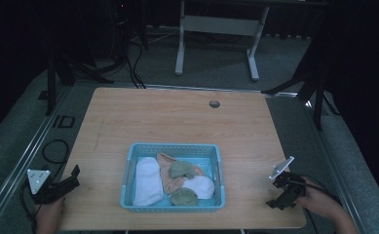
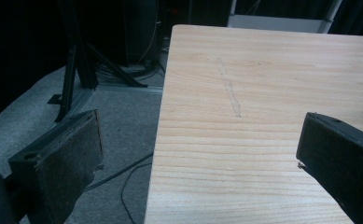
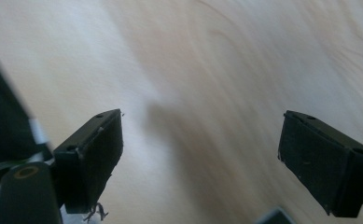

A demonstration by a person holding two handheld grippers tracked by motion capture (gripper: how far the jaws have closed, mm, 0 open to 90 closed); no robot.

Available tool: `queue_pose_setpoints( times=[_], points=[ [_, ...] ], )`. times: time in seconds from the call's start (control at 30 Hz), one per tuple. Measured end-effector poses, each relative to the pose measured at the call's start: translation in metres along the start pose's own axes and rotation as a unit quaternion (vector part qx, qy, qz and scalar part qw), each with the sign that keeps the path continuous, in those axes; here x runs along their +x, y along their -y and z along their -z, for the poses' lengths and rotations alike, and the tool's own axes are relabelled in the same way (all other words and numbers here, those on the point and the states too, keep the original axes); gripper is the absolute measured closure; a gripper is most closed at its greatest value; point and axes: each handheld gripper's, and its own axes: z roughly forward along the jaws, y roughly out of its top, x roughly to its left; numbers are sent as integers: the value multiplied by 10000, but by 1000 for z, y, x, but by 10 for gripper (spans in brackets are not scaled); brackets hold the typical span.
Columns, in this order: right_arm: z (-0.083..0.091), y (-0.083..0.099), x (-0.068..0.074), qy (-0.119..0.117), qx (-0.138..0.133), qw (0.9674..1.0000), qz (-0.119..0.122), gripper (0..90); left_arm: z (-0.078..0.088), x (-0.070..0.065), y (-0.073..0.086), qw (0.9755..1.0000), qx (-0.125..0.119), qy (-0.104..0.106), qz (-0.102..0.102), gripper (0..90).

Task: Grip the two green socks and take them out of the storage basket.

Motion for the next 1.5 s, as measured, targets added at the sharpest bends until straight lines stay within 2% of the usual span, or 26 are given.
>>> queue_pose_setpoints(
  times=[0.03,0.13,0.3,0.43,0.73,0.97,1.07,1.13,1.23,1.5],
  points=[
    [0,-4,2,-117,51,9999,65,136,0,0,0,10000,4,6,0,7],
    [0,-15,8,-269,268,9989,267,136,0,0,0,10000,6,8,-4,7],
    [-1,-34,18,-369,674,9949,649,135,0,0,0,10000,14,16,-2,7],
    [2,-48,25,-398,849,9915,904,133,0,0,0,10000,16,21,-3,7],
    [7,-74,40,-547,1028,9853,1253,139,0,1,0,10000,24,38,-1,7],
    [13,-96,53,-556,1073,9802,1571,143,-1,1,0,10000,32,57,-3,7],
    [16,-107,58,-531,1072,9780,1706,143,-1,1,0,10000,35,62,6,7],
    [17,-113,63,-426,1090,9759,1843,147,-1,1,0,10000,37,63,5,7],
    [19,-123,71,-391,1154,9722,2000,148,-1,1,0,10000,39,75,1,7],
    [29,-151,85,-326,1084,9676,2255,150,-1,1,0,10000,39,87,1,7]
  ],
)
